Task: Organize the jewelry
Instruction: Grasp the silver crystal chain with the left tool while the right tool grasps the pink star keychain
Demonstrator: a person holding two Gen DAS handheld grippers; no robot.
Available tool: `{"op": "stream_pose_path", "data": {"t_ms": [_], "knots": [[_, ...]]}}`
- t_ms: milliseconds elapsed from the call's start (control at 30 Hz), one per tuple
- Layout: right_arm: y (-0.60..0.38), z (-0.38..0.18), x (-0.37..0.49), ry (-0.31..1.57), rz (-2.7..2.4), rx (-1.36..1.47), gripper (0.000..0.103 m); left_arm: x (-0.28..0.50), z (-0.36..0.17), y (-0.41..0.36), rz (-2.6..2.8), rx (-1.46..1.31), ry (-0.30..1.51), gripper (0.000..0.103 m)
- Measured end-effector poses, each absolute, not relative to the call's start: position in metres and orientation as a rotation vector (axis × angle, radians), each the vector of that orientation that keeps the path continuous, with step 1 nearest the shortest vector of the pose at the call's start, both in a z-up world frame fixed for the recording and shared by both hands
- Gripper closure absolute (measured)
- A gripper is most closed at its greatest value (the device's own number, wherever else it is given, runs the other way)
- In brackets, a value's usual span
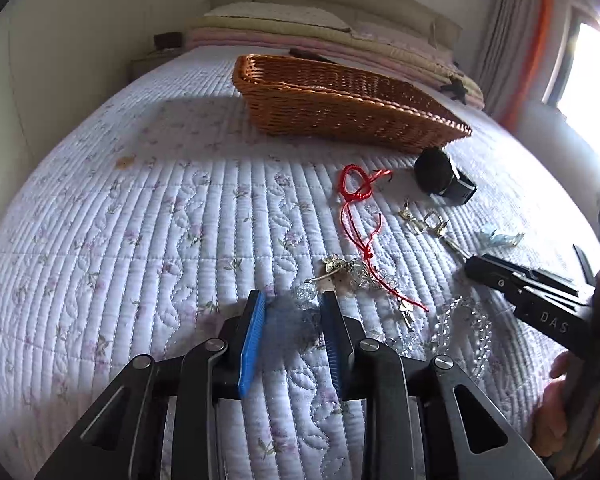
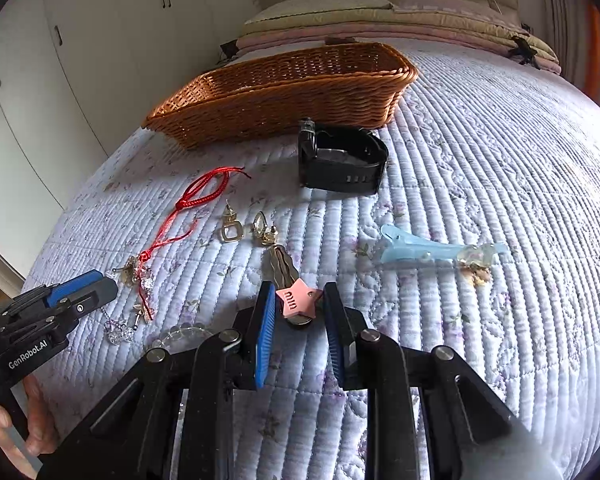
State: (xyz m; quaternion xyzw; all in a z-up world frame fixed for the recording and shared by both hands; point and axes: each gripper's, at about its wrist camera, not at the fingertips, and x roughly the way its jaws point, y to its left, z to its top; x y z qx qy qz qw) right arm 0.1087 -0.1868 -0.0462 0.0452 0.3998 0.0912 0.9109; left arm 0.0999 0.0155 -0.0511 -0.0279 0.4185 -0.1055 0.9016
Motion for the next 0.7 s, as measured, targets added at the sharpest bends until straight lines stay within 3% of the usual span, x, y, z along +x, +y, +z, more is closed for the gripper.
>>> {"op": "stream_pose_path", "data": {"t_ms": [167,233,700], "knots": [[-0.182,-0.048,0.111,0.826,0.177,0.063,0.076,0.1,-0.051,0.007,-0.192,-0.012,0.854,0.076],[-0.18,-0.047,0.111,0.82,0.176,0.058,0.076,0.099,-0.05,0.007,-0.203,-0.008,0.847,0.095],[-0.202,-0.021,0.079,0.694,0.225,0.153,0.077,0.073,-0.006,0.03,-0.408,-0.123,0.722,0.094]]}}
